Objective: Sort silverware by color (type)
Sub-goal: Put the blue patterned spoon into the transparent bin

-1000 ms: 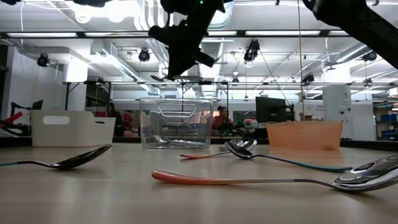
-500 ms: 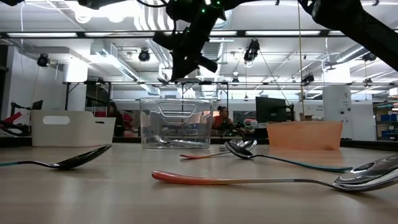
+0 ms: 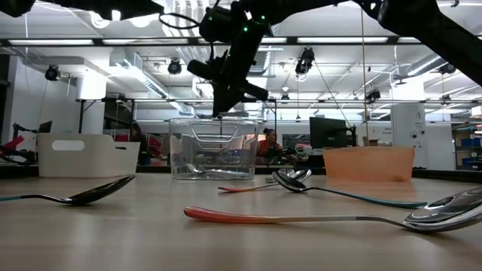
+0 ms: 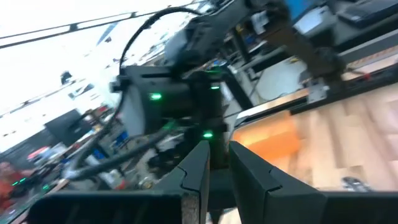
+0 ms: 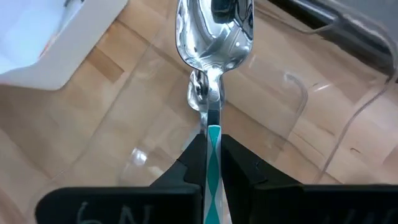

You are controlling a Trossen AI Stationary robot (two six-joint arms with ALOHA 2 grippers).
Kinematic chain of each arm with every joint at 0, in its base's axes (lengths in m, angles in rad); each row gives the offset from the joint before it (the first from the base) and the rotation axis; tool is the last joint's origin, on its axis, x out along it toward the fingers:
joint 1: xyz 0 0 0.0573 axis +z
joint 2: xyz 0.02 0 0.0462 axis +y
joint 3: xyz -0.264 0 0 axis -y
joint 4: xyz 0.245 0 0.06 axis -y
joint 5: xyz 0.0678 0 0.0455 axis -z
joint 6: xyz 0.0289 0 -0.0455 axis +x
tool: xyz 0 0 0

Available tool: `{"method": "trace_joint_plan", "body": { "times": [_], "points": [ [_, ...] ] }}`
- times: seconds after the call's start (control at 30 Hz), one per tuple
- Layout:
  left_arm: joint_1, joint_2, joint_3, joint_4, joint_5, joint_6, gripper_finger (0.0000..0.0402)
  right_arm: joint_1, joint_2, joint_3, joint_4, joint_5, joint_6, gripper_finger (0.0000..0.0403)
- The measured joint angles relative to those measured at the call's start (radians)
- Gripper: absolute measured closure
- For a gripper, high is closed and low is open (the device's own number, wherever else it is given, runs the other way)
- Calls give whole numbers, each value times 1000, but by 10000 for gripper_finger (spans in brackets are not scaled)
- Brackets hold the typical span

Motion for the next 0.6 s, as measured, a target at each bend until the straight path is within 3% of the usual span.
{"method": "trace_joint_plan", "body": {
  "times": [0.4, 0.6],
  "points": [
    [47, 18, -11, -7, -2, -8, 359, -2, 0, -107, 177, -10, 4, 383],
    [47, 13, -11, -7, -2, -8, 359, -4, 0, -118, 183, -9, -2, 383]
  ]
}}
